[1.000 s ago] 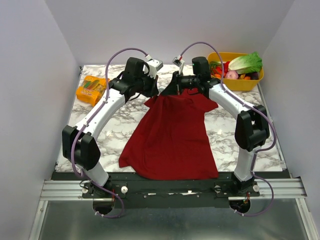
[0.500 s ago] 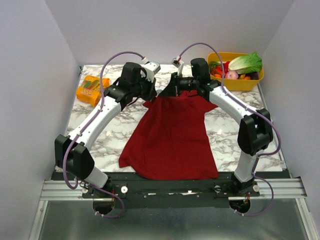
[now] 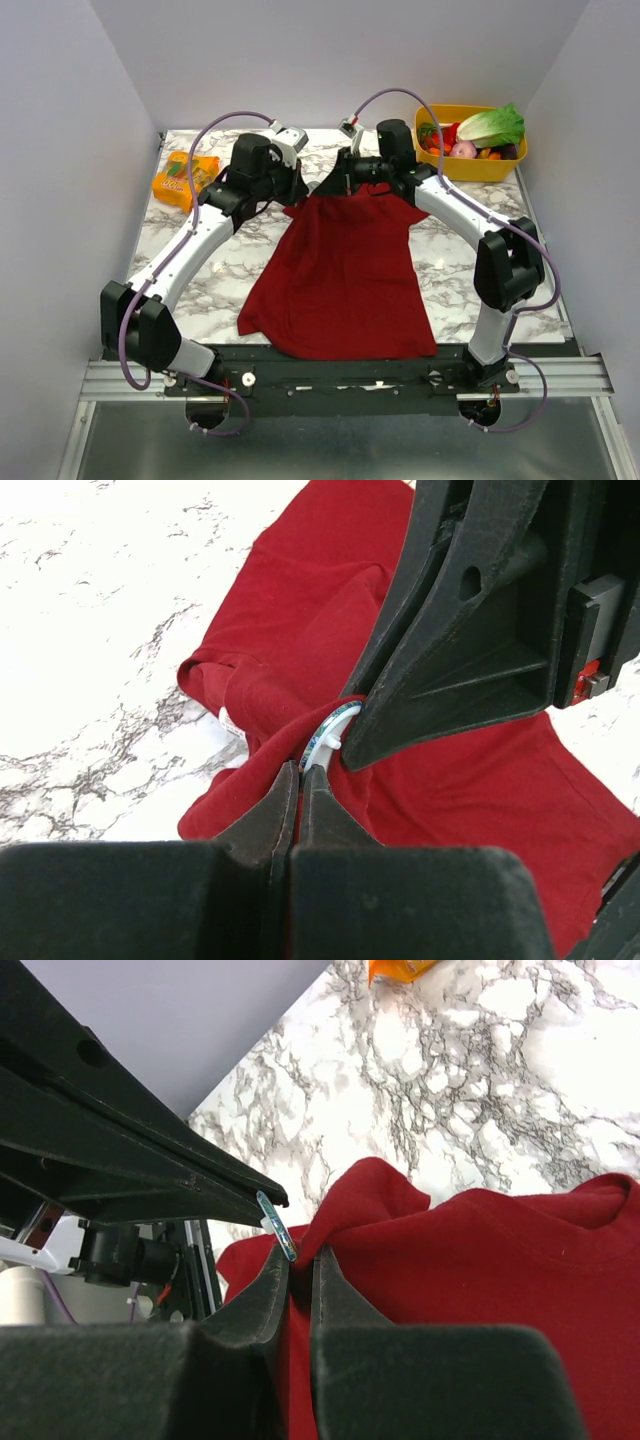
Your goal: Pin the brooch onto the clothing
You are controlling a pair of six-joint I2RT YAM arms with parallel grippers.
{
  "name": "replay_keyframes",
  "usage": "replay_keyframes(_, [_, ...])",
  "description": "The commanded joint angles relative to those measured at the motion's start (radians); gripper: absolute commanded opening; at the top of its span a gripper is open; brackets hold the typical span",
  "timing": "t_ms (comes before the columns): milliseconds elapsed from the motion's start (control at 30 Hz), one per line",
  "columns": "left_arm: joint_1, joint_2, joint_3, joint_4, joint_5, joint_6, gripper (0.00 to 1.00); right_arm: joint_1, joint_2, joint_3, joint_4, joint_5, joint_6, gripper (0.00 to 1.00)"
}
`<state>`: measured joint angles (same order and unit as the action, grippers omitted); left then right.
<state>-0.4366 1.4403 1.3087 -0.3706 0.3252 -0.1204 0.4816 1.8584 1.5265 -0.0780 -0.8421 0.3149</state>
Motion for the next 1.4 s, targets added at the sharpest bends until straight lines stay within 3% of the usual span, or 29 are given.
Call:
replay_keyframes(0, [0.013,-0.072,-0.037,0.068,0.161,-0.062,0.0,-0.003,0.004,-0.019,0.069,0.143,0.021,0.0])
replay_keyframes(800, [0.134,-0.156,-0.181,0.165,0.23,-0.12,0.0,-0.005,0.027,-0.009,0.119,0.143,0.039,0.04])
replay_keyframes(900, [0.144,-0.162,-0.187,0.164,0.224,-0.119,0.0,-0.006,0.024,-0.015,0.132,0.133,0.043,0.18])
replay_keyframes(1033, [0.153,-0.166,-0.195,0.16,0.207,-0.119,0.0,-0.005,0.005,-0.034,0.152,0.132,0.038,0.49])
replay_keyframes(1133, [0.159,-0.161,-0.193,0.157,0.195,-0.117,0.0,-0.005,-0.014,-0.048,0.158,0.144,0.032,0.66])
replay_keyframes(1367, [0.167,-0.143,-0.177,0.148,0.187,-0.113,0.0,-0.006,-0.088,-0.1,0.175,0.219,0.018,0.88])
